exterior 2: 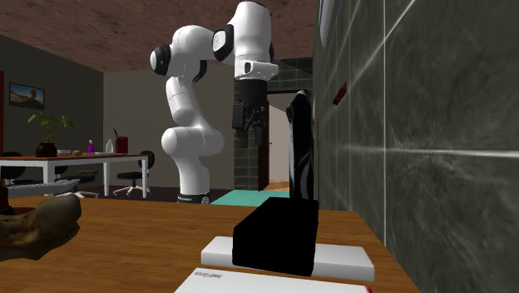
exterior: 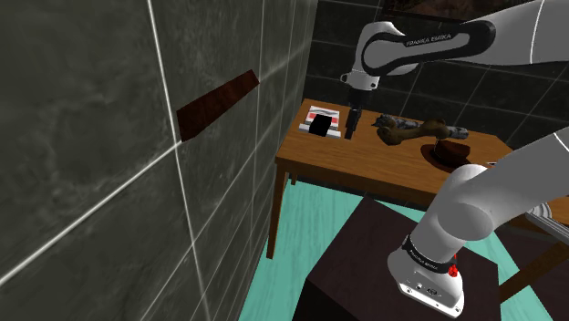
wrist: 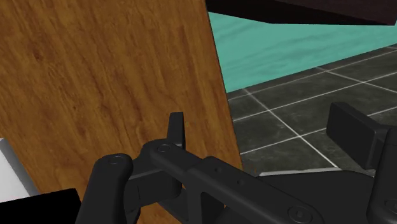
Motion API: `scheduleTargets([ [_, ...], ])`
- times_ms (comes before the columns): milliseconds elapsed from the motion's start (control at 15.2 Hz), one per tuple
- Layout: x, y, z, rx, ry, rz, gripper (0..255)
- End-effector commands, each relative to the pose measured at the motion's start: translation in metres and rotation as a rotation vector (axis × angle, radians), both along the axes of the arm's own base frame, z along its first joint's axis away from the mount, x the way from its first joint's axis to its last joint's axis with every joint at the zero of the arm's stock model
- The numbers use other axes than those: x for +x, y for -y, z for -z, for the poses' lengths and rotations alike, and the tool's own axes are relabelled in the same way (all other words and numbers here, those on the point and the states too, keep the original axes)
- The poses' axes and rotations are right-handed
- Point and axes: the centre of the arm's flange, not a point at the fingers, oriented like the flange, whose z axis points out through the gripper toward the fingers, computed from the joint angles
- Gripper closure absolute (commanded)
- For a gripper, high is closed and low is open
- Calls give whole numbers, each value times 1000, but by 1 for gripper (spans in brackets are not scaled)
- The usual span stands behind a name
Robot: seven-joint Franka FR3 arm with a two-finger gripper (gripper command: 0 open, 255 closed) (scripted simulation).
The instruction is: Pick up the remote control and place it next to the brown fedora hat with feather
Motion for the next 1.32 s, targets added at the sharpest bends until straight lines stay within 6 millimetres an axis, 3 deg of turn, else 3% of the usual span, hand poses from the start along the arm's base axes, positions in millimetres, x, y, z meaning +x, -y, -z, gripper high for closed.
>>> scheduleTargets([
  [0, 13, 22, 11, -7, 8, -18, 0],
  [1254, 141, 204, 96, -60, 74, -170, 0],
])
